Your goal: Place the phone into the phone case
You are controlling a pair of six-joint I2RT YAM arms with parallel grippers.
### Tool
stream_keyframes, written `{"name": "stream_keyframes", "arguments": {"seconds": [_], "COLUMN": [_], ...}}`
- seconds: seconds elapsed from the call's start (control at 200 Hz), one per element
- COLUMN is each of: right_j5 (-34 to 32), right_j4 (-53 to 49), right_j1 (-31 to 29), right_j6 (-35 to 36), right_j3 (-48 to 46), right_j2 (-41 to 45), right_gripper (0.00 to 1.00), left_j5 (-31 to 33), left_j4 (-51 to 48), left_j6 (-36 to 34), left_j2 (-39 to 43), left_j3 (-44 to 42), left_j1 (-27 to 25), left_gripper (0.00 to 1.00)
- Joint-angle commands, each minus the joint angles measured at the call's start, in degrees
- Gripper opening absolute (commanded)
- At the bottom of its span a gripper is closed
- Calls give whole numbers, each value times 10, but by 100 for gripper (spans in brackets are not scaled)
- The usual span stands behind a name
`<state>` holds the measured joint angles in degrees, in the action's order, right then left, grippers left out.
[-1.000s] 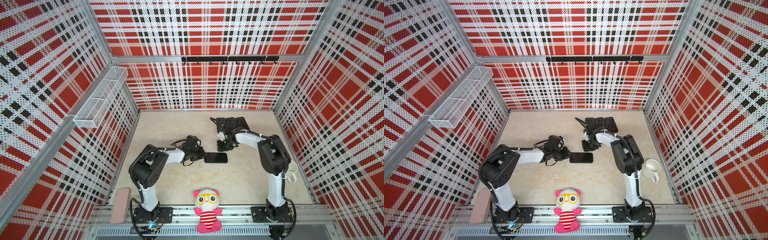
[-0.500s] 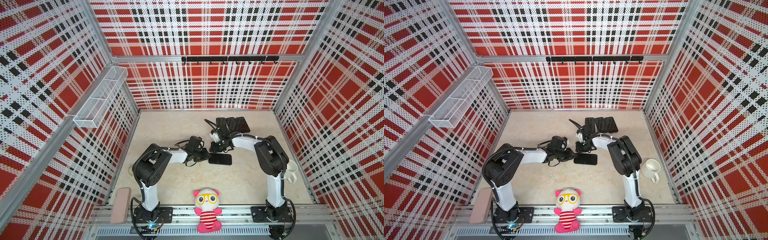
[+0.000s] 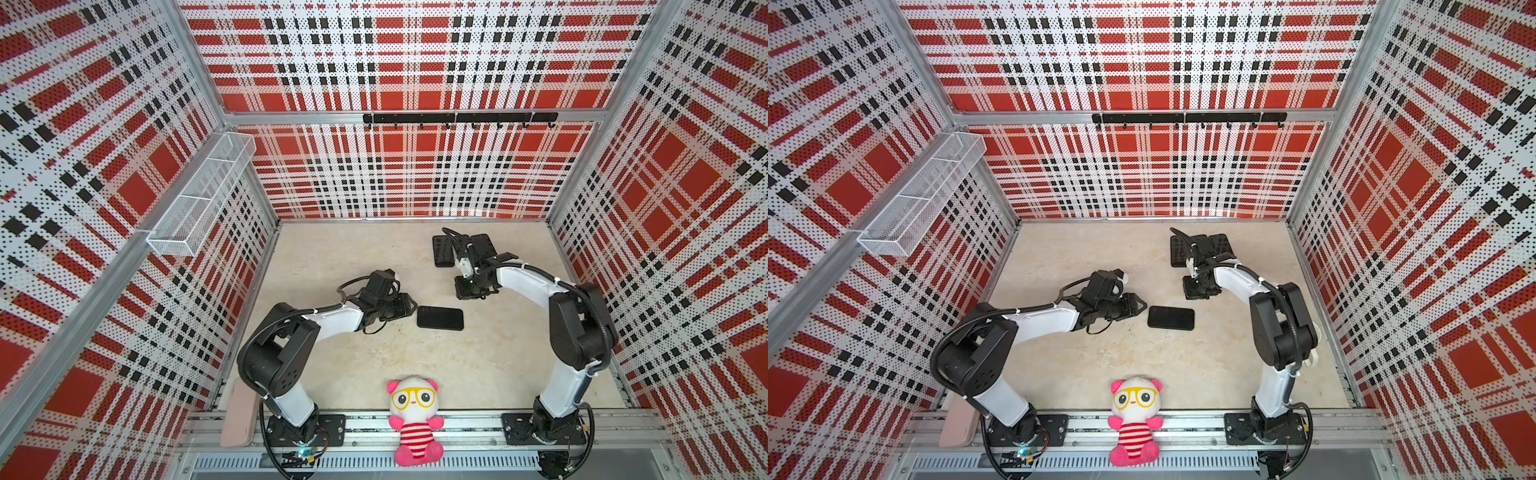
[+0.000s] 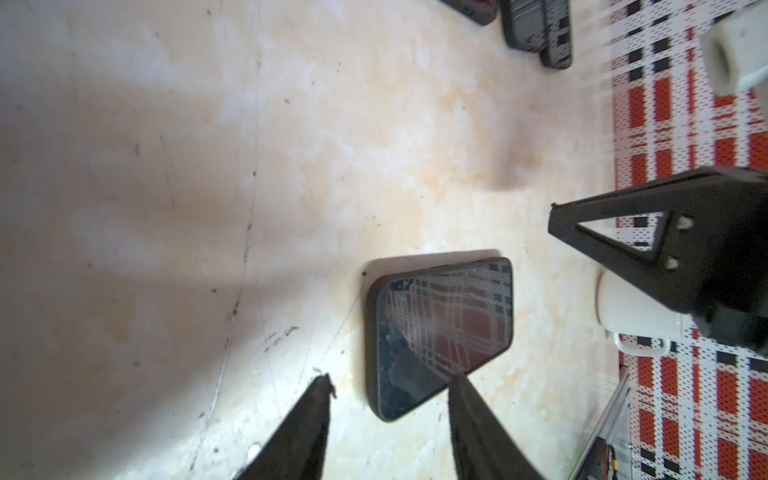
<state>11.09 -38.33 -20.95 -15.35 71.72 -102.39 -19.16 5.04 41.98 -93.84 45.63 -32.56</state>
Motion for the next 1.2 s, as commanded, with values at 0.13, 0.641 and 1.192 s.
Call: {"name": "stream_keyframes", "arguments": {"seconds": [0.13,0.641,1.192], "right_j5": [2,6,134], "right_j4": [35,29,137], "right_j1": [-4,-8,-113], "right_j6": [32,64,-101], "right_j3": [-20,-24,-159], "right_j2": [-8,-66,16], "right_gripper": [9,11,13], "left_j5": [29,72,105], "left_j4": [19,16,-55], "left_j6": [18,46,8], "left_j2": [56,107,90], "left_j3": [-40,-82,-36], "left_j1": [-9,-38,-43], "left_gripper": [69,98,98]}}
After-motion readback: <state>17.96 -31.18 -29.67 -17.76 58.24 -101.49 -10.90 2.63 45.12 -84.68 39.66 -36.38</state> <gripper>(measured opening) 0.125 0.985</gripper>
